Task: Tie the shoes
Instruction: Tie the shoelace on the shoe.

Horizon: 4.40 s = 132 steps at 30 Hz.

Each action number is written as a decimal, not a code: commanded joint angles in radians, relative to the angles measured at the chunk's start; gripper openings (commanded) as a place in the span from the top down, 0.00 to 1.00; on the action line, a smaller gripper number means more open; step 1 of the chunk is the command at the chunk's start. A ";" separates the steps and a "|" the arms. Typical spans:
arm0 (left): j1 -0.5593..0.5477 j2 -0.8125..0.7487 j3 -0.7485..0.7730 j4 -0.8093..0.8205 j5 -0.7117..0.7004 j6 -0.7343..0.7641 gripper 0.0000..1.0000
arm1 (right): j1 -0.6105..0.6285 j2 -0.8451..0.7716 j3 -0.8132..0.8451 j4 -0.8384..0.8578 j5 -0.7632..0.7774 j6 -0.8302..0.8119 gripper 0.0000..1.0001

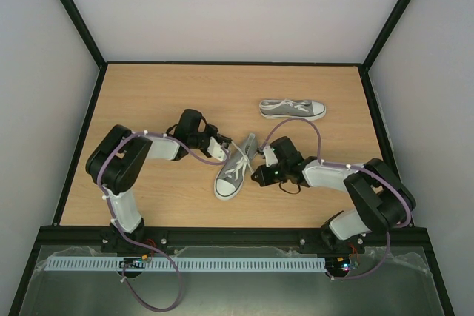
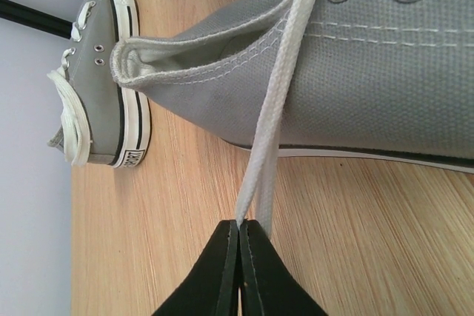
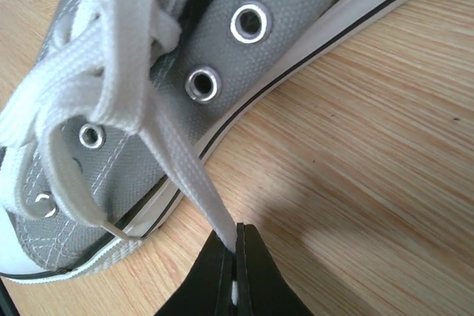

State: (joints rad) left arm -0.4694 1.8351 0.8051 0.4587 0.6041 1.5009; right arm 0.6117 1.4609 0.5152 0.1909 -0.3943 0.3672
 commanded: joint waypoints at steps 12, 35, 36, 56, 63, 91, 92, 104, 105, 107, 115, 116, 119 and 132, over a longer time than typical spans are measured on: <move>-0.006 -0.223 -0.041 -0.327 0.063 0.033 0.42 | -0.004 0.042 0.180 -0.180 0.006 -0.169 0.99; -0.290 -0.257 0.086 -0.562 -0.249 -1.476 0.45 | -0.004 0.033 0.206 -0.198 0.032 -0.217 0.99; -0.294 -0.252 0.079 -0.552 -0.252 -1.475 0.47 | -0.004 0.033 0.206 -0.199 0.033 -0.218 0.99; -0.294 -0.261 0.035 -0.539 -0.307 -1.439 0.98 | -0.041 0.035 0.264 -0.237 0.118 -0.233 0.99; -0.276 -0.286 0.037 -0.604 -0.309 -1.339 0.98 | -0.092 0.018 0.276 -0.271 0.167 -0.251 0.99; -0.242 -0.337 0.002 -0.658 -0.108 -0.996 0.78 | -0.092 0.078 0.303 -0.241 0.050 -0.354 0.99; -0.240 -0.345 0.012 -0.686 -0.095 -0.934 0.74 | -0.092 0.079 0.305 -0.243 0.037 -0.357 0.99; -0.262 -0.307 0.119 -0.424 -0.111 -1.010 0.49 | -0.092 0.073 0.304 -0.239 -0.006 -0.340 0.98; -0.264 -0.287 0.107 -0.388 -0.150 -1.054 0.50 | -0.092 0.073 0.304 -0.237 -0.014 -0.336 0.98; -0.266 -0.264 0.083 -0.346 -0.176 -1.092 0.53 | -0.092 0.068 0.305 -0.229 -0.026 -0.332 0.98; -0.294 -0.194 0.067 -0.227 -0.325 -1.099 0.63 | -0.092 0.066 0.308 -0.227 -0.033 -0.332 0.99; -0.294 -0.190 0.064 -0.220 -0.339 -1.096 0.64 | -0.092 0.065 0.308 -0.228 -0.034 -0.331 0.99; -0.293 -0.180 0.054 -0.205 -0.348 -1.091 0.65 | -0.092 0.061 0.305 -0.231 -0.035 -0.333 0.99; -0.305 -0.170 0.043 -0.280 -0.255 -1.069 0.70 | -0.092 0.021 0.313 -0.269 -0.002 -0.338 0.99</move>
State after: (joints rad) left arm -0.7696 1.6482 0.8623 0.1955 0.3260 0.4221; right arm 0.5228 1.5188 0.7963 -0.0261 -0.4023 0.0296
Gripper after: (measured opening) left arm 0.328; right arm 0.020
